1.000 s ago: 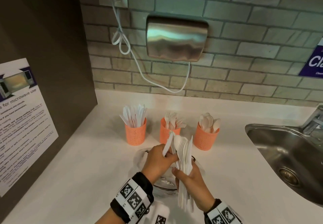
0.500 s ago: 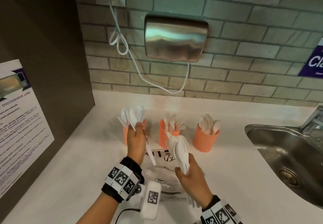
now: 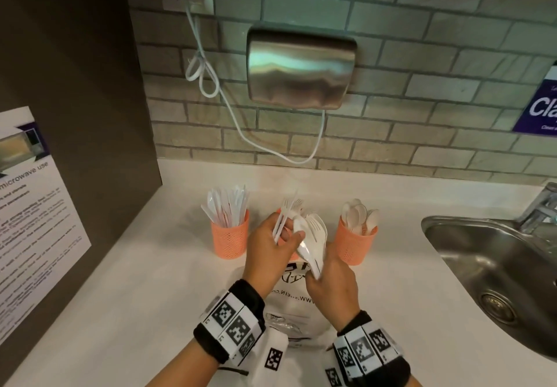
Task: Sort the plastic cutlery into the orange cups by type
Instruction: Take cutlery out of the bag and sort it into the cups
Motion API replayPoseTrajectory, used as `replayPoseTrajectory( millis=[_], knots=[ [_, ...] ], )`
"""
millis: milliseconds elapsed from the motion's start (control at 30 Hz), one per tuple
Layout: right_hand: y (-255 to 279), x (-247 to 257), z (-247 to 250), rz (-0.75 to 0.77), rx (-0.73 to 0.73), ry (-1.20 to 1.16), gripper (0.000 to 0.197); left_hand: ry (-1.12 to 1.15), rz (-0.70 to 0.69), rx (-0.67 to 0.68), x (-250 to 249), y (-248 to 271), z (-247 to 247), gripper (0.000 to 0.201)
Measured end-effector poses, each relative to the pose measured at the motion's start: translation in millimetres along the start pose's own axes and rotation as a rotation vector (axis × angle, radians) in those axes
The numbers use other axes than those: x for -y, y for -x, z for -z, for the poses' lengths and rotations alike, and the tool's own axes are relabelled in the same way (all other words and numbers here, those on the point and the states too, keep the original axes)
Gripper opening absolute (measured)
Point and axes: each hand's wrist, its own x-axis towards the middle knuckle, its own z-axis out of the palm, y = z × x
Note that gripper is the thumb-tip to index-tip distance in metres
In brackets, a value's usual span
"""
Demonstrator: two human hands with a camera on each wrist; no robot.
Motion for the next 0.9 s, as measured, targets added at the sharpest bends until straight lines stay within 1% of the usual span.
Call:
replayPoseTrajectory(
  millis=[100,200,233,300,367,467,533,633,700,833,900],
  knots=[
    [1.1,-1.9,-0.6,-0.021,-0.014,0.002,0.039,-0.062,-0.009,-0.005,0.9,-5.8,0.4,0.010],
    [1.9,-2.4,0.8,-0.022,-0.019,0.007,0.039,-0.027,0.020,-0.055,4.4,-13.2,0.3,0.019],
    [1.7,-2.5,1.2,-0.021,-0.020,0.007,0.039,-0.001,0.032,-0.068,4.7,-13.9,-1.2,0.020],
    [1.3,-3.3,1.2,-0.022,-0.031,0.004,0.038,0.050,0.044,-0.103,5.0,-11.5,-5.0,0.012],
    [1.4,-4.9,0.6,-0.020,-0.041,0.011,0.038,0.086,0.027,-0.153,7.3,-7.9,-8.0,0.001],
    [2.7,-7.8,0.5,-0.023,-0.033,0.009,0.038,0.070,0.016,-0.215,13.2,-7.8,-9.3,0.010],
    [3.8,-8.9,0.4,-0.017,-0.012,-0.021,0.041,0.011,0.009,-0.215,15.5,-10.7,-8.6,0.014],
    [4.9,-8.2,-0.6,-0.012,0.037,-0.056,0.042,-0.117,-0.031,-0.187,15.0,-13.7,-7.8,0.011],
    [4.6,-8.0,-1.0,-0.022,0.076,-0.088,0.042,-0.244,-0.066,-0.138,12.9,-15.4,-7.3,0.010],
    [-0.2,-9.5,-0.2,-0.078,0.183,-0.197,0.046,-0.573,-0.101,0.033,7.1,-25.5,-3.5,0.018],
    [-3.6,-11.3,0.7,-0.114,0.239,-0.277,0.043,-0.596,-0.113,0.121,3.8,-34.3,-0.1,0.017]
  ],
)
